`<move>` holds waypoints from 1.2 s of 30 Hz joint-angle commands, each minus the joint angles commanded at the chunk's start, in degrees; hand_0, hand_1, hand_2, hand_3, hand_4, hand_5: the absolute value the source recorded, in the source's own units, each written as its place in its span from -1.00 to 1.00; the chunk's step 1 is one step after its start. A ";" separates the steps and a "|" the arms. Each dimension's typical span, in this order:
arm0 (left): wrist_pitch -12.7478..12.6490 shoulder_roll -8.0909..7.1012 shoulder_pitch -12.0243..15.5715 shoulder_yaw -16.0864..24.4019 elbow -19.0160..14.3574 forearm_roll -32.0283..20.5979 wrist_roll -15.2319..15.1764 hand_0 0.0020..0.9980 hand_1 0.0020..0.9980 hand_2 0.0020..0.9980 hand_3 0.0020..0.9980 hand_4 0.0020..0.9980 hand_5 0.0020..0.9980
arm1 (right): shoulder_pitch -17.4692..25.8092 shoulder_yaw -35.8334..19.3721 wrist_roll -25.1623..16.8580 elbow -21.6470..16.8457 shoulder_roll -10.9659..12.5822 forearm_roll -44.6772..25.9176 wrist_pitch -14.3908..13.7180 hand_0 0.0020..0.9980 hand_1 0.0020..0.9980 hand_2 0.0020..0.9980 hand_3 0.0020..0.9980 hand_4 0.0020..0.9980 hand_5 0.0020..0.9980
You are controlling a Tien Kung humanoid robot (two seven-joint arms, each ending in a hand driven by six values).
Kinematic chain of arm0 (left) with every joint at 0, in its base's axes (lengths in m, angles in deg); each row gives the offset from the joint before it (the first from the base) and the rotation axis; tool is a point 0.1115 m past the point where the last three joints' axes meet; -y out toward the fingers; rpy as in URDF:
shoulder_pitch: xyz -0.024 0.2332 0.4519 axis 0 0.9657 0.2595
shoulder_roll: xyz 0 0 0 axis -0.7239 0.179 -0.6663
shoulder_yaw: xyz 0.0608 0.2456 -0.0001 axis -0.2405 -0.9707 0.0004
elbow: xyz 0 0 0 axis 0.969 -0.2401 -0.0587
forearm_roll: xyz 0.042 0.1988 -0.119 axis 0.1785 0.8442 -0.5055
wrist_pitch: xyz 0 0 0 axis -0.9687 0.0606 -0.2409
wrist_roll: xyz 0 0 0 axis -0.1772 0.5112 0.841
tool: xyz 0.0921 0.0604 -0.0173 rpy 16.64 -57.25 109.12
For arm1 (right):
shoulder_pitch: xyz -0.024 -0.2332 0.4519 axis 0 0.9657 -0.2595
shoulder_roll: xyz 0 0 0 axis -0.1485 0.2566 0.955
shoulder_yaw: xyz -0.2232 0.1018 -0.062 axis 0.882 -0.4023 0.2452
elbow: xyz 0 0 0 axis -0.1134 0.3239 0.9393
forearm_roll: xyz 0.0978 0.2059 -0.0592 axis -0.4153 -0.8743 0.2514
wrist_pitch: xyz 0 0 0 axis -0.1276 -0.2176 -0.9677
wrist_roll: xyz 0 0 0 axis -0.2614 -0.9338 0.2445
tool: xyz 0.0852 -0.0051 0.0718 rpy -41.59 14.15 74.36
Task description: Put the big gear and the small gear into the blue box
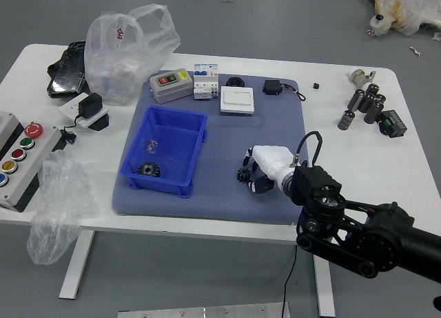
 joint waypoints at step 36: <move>0.20 0.02 -0.14 1.53 -0.22 2.02 1.04 0.32 0.29 0.28 0.53 0.56 0.57 | -14.07 3.60 -0.08 3.63 -9.51 1.35 -4.92 -0.66 -0.43 -0.20 -0.30 0.14 -0.82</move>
